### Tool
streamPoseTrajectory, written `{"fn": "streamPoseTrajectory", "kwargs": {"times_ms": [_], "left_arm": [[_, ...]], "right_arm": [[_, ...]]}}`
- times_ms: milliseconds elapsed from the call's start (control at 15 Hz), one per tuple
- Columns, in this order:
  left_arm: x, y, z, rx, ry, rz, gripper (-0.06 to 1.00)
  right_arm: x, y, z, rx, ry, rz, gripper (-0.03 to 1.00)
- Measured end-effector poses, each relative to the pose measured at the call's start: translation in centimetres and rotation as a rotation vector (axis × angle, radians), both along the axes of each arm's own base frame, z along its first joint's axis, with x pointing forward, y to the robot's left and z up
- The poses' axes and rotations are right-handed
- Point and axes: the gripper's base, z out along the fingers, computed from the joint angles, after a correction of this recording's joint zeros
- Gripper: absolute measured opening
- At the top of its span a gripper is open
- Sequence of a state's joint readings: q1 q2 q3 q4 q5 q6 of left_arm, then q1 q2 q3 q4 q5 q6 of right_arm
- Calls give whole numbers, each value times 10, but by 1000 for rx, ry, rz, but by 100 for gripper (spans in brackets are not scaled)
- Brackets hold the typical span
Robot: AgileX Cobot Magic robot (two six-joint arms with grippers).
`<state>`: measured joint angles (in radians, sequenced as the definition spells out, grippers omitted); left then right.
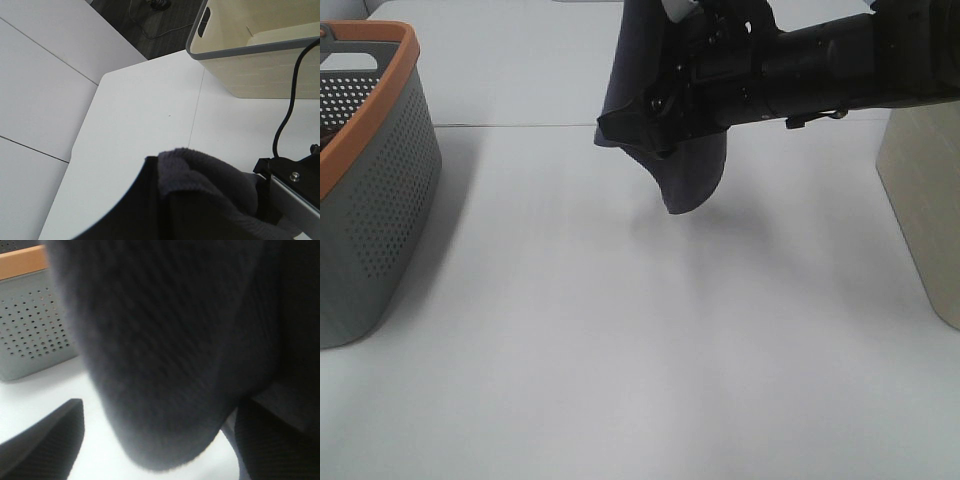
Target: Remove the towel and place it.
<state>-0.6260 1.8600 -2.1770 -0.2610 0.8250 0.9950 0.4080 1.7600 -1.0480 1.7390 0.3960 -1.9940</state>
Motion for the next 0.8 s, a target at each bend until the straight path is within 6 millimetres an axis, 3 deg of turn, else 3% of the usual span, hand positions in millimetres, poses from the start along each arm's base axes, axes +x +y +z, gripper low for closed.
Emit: {"fn": "streamPoseTrajectory", "kwargs": {"times_ms": [333, 600, 800], "left_arm": [[1, 1, 0, 13, -9, 7, 0], [1, 1, 0, 13, -9, 7, 0], [1, 1, 0, 13, -9, 7, 0]], "right_arm": [[-4, -2, 7, 8, 35, -18, 73], [-19, -10, 16, 5, 37, -37, 73], [-37, -6, 13, 70, 54, 80, 70]]}}
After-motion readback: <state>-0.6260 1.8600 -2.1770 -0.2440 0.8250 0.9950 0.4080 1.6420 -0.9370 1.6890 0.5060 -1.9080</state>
